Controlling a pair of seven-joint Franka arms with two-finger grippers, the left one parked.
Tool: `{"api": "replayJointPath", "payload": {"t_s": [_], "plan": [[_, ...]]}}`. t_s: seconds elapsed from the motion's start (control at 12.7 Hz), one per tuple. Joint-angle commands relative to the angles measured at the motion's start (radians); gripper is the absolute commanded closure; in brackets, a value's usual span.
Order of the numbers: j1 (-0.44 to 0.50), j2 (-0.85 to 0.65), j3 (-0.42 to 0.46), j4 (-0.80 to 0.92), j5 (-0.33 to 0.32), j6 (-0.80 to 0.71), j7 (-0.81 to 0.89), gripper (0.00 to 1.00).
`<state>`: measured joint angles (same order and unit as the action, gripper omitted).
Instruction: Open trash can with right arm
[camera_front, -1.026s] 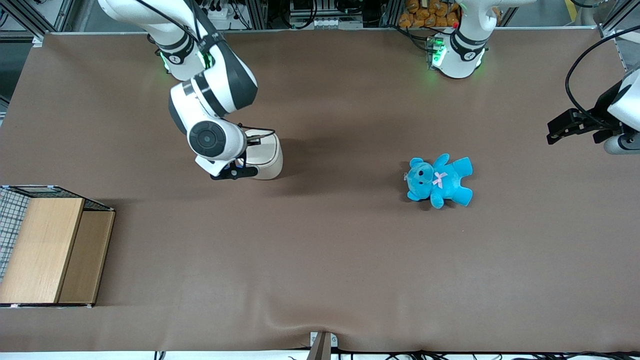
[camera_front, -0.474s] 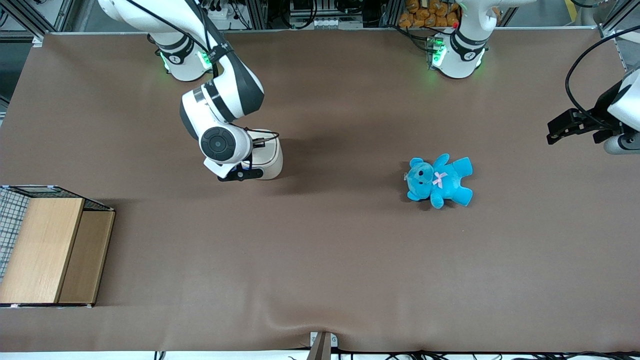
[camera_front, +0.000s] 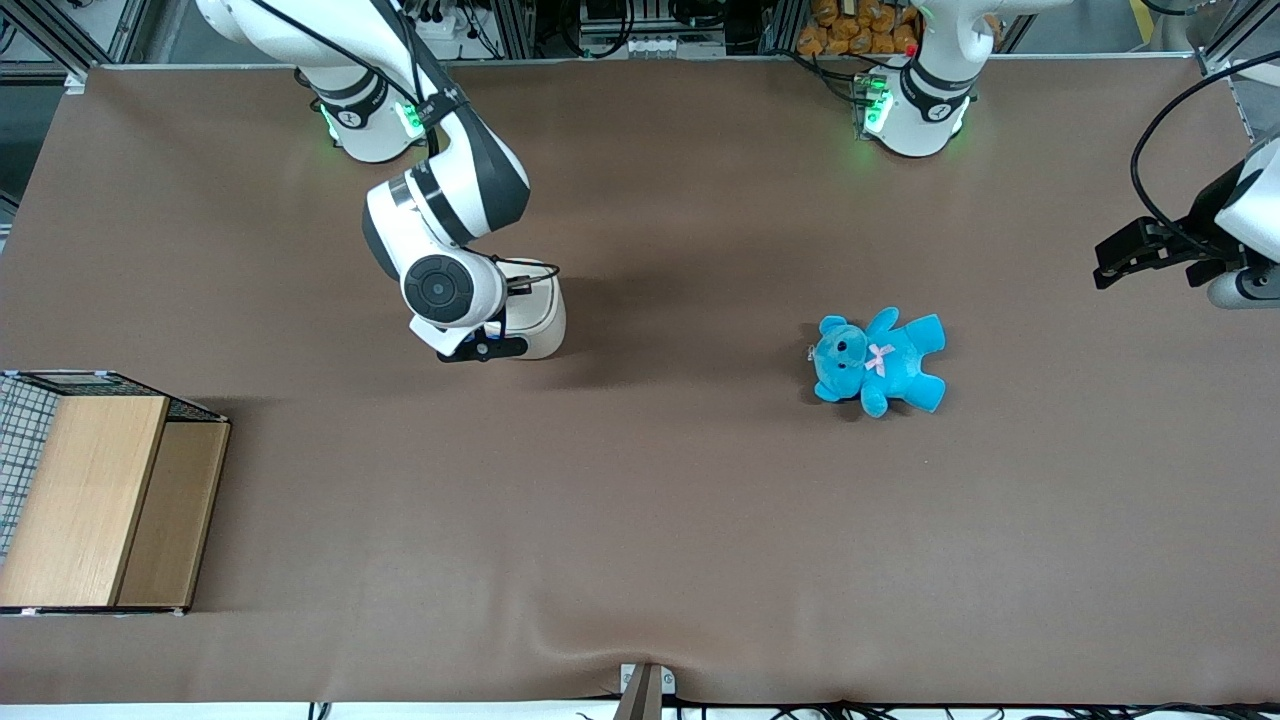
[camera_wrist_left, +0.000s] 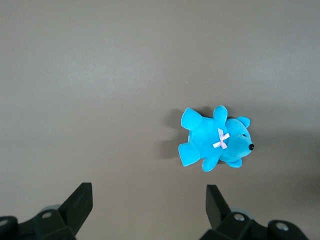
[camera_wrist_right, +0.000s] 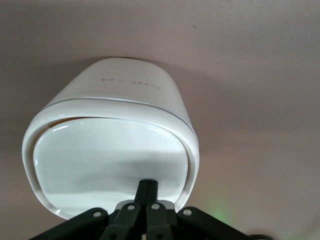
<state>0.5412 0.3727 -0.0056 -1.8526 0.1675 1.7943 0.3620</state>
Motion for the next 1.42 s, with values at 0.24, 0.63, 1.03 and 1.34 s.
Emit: {"api": "replayJointPath", "payload": {"t_s": [0.24, 0.63, 1.03, 1.34], "plan": [[0.002, -0.027, -0.011, -0.008, 0.017, -0.025, 0.029, 1.0], [-0.073, -0.159, -0.027, 0.085, 0.014, -0.148, 0.052, 0.25], [-0.23, -0.211, -0.036, 0.147, -0.035, -0.156, -0.026, 0.0], [-0.395, -0.287, -0.034, 0.15, -0.074, -0.147, -0.236, 0.0]]}}
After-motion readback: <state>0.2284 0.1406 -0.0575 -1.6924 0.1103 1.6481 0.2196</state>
